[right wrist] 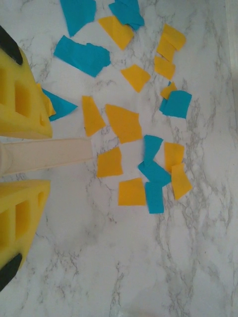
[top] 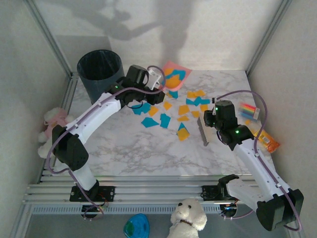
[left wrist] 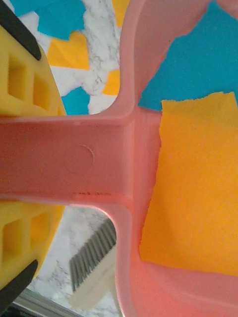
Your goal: Sweep away the paper scraps from the table
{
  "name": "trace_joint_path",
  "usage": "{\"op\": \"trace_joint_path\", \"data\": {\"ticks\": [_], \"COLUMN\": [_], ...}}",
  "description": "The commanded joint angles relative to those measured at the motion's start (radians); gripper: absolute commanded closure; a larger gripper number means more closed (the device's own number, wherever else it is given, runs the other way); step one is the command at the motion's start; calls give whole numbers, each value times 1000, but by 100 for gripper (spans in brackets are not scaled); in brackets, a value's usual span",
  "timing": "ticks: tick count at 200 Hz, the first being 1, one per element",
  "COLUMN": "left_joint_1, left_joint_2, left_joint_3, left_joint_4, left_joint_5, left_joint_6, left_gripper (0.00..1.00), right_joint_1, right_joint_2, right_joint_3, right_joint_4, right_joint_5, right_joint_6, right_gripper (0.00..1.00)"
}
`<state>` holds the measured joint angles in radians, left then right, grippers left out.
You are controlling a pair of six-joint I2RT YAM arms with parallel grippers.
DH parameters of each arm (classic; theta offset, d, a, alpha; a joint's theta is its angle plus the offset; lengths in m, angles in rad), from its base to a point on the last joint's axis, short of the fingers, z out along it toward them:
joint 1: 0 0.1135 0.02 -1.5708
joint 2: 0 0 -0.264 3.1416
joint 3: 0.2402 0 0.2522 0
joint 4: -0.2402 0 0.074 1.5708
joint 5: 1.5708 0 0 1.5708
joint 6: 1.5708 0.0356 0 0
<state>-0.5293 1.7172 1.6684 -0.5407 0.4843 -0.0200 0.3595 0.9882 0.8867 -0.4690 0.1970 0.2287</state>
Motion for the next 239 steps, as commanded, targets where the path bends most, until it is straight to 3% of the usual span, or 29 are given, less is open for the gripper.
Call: {"op": "trace_joint_path", "data": {"ticks": [1,74,157,239], "left_joint_1": [46,203,370,476], "left_joint_2": [-13,-14,-82,-120], "left_joint_3": [64,82,-32,-192], "left_joint_4": [44,152,354,609], "left_joint_5": [43,198,228,306], "left_joint_6": [-83,-244,-563,-840], "left_gripper": [100,100,100,100], "right_joint_1": [-3,-5,-3,-3], "right_joint_2": [10,33,61,71], "right_joint_3": [44,60,73,61], "right_joint_4": [6,-2,-13,-10], "right_joint_5": [-21,-27,-25,-30], "right_joint_6": [2,-1,0,7], "right_gripper": [100,100,100,100]}}
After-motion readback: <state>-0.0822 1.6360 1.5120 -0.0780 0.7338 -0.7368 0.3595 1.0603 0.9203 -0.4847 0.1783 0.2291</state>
